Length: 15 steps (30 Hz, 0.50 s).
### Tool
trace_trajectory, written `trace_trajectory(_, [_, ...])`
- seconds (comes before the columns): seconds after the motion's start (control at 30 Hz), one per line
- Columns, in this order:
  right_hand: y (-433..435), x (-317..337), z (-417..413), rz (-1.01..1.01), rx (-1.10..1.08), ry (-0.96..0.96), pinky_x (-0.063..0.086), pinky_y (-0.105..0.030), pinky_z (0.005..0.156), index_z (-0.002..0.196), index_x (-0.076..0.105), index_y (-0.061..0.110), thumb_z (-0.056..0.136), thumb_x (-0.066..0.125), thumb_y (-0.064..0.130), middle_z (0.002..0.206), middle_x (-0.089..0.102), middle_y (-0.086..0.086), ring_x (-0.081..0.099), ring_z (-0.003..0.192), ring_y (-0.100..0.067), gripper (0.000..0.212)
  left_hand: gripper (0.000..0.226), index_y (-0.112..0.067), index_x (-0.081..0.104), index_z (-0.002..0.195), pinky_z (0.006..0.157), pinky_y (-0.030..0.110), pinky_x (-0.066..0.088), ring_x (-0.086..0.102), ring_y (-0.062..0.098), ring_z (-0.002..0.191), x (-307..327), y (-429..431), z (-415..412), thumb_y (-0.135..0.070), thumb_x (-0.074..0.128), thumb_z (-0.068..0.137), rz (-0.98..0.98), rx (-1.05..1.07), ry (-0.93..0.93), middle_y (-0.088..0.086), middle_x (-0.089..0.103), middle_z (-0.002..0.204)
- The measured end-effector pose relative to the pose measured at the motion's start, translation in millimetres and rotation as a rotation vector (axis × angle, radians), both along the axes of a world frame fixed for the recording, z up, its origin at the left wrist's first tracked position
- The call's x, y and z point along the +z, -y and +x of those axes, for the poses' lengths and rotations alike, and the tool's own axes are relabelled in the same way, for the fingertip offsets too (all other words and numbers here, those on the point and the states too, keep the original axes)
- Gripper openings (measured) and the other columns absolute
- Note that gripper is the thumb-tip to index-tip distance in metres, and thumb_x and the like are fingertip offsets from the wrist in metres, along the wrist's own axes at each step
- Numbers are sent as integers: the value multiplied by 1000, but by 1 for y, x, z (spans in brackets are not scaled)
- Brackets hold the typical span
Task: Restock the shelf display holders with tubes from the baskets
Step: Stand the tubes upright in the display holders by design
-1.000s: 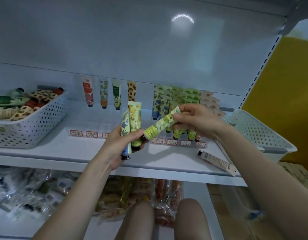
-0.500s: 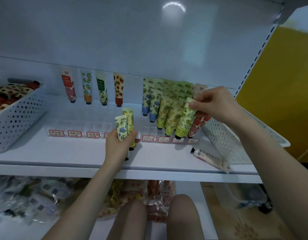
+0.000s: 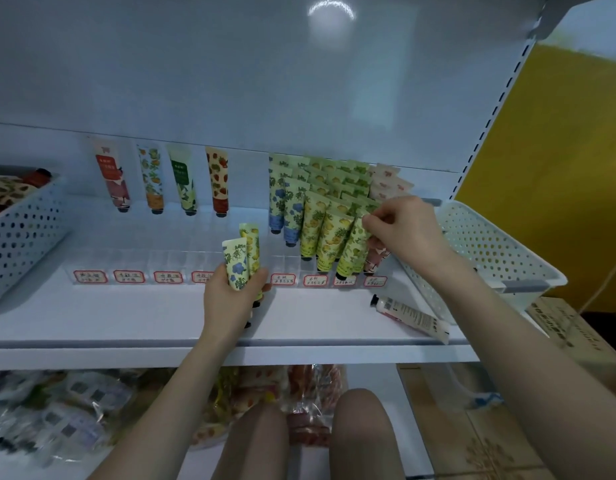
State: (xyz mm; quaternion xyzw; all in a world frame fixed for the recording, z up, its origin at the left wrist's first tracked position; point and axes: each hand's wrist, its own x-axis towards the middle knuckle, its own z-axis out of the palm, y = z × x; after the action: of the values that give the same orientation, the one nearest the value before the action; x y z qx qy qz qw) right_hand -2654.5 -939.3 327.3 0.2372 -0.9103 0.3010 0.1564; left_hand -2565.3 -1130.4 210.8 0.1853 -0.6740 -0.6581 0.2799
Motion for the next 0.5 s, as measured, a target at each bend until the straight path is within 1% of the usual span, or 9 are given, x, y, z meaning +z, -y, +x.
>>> trace_trajectory(0.03, [2, 0, -1, -3, 1, -2, 43, -7, 52, 72, 67, -7, 90, 57, 10, 59, 65, -8, 67, 55, -26, 27, 16, -28, 52, 81, 48, 11, 47, 61, 10, 70, 1, 0, 1, -19, 65, 86, -11, -2, 2, -9, 62, 78])
trace_trajectory(0.1, [4, -1, -4, -9, 8, 6, 46, -14, 53, 73, 66, -8, 91, 56, 10, 59, 64, -7, 67, 57, -28, 27, 18, -28, 51, 81, 45, 7, 45, 60, 9, 71, 0, 0, 1, -19, 65, 86, -26, -3, 7, -10, 61, 79])
trace_trajectory(0.17, [6, 0, -6, -4, 23, 1, 47, -19, 55, 73, 66, -9, 90, 56, 9, 61, 65, -10, 67, 60, -30, 27, 18, -29, 51, 81, 46, 7, 44, 60, 8, 71, 0, 0, 1, -19, 65, 86, -27, -6, 5, -12, 61, 78])
trace_trajectory(0.23, [8, 1, -8, 15, 32, -17, 46, -20, 56, 73, 66, -10, 90, 56, 8, 62, 66, -12, 66, 60, -31, 26, 16, -27, 52, 82, 47, 6, 44, 60, 7, 72, -1, 0, 0, -19, 66, 85, -31, -7, 4, -12, 60, 78])
trace_trajectory(0.3, [10, 1, -10, 40, 34, -38, 48, -26, 60, 74, 67, -9, 90, 56, 8, 66, 68, -16, 66, 62, -30, 26, 11, -20, 55, 89, 47, 5, 43, 59, 3, 72, -1, 1, 1, -18, 65, 85, -32, -5, 2, -12, 60, 78])
trace_trajectory(0.37, [12, 1, -11, 65, 35, -50, 52, -30, 64, 78, 68, -7, 91, 56, 10, 71, 69, -16, 67, 65, -28, 24, 13, -16, 56, 93, 48, 6, 44, 61, 6, 73, -2, 1, 1, -18, 65, 85, -24, -10, -3, -10, 62, 80])
trace_trajectory(0.43, [15, 2, -12, 98, 34, -67, 52, -29, 65, 82, 68, -6, 92, 55, 11, 74, 69, -15, 67, 68, -25, 23, 11, -21, 55, 87, 49, 7, 46, 62, 7, 73, -2, 1, 1, -18, 65, 85, -21, -15, -8, -9, 63, 79])
trace_trajectory(0.5, [16, 2, -13, 118, 40, -85, 52, -30, 66, 86, 68, -5, 93, 55, 12, 76, 69, -15, 67, 70, -25, 24, 14, -25, 54, 83, 52, 10, 48, 64, 9, 74, -2, 1, 1, -17, 66, 85, -14, -22, -14, -9, 64, 79])
